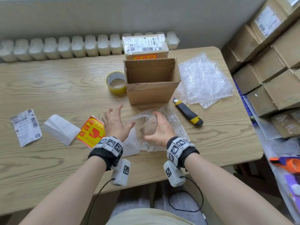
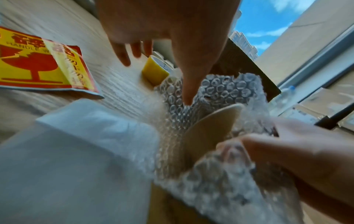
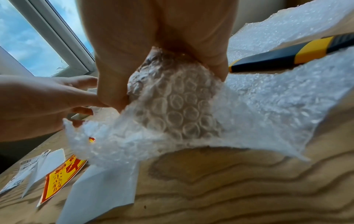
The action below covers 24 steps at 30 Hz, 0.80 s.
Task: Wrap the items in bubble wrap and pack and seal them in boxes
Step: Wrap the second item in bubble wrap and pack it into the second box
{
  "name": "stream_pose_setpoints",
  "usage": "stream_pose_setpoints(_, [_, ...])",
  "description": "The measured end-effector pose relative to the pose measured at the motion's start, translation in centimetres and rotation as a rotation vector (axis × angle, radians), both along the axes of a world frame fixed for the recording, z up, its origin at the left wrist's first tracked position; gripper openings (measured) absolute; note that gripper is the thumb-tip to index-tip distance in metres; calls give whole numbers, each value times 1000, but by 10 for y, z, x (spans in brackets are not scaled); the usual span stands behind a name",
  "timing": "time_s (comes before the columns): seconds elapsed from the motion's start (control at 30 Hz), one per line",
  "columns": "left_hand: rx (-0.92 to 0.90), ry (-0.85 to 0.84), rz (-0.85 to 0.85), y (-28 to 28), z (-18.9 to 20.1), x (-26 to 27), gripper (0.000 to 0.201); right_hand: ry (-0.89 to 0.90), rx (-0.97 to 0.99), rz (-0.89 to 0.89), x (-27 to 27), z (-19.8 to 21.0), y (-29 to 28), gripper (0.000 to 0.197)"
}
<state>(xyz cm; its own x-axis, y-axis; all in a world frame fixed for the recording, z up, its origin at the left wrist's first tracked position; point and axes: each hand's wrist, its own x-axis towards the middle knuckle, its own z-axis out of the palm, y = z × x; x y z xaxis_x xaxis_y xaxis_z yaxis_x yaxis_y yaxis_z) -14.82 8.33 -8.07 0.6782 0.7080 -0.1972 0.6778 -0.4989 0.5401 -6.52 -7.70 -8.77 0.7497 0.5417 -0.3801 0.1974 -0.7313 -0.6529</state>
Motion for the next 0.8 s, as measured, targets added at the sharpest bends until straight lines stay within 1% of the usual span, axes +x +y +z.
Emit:
stream_pose_setpoints(0.07, [-112, -5, -78, 3, 1, 6, 26, -10, -27, -9, 2, 1, -2, 102])
stream_pose_setpoints(0.1, [-148, -41, -89, 3, 2, 7, 16, -23, -45, -10, 3, 2, -3, 101])
stream_pose_setpoints(0.17, [-157, -107, -99, 2, 8, 7, 7, -61, -95, 24, 6, 5, -2, 100])
stream_pose_setpoints(0.23, [-165, -147, -110, -1, 9, 5, 10, -103, -148, 70, 8, 8, 1, 99])
stream_pose_setpoints(0.37, [-257, -174, -37, -2, 8, 1, 21, -148, -185, 119, 12, 9, 6, 99])
stream_pose_setpoints(0.47, [-293, -190, -23, -1, 8, -2, 18, -198, -199, 187, 14, 9, 6, 100])
stream_pose_setpoints(0.53, [-311, -199, -9, -1, 10, -5, 19, -207, -180, 211, 13, 8, 4, 103])
stream_pose_setpoints(0.6, [-326, -204, 11, -1, 14, -7, 22, -191, -142, 195, 13, 6, 1, 105])
stream_pose_setpoints(0.67, [-342, -212, 28, 0, 18, -10, 22, -196, -135, 152, 14, 9, -5, 104])
stream_pose_setpoints(0.73, [-350, -221, 34, 2, 22, -11, 21, -237, -145, 89, 17, 15, -13, 93])
stream_pose_setpoints(0.8, [-364, -234, 37, 1, 27, -12, 14, -252, -144, 8, 19, 22, -22, 78])
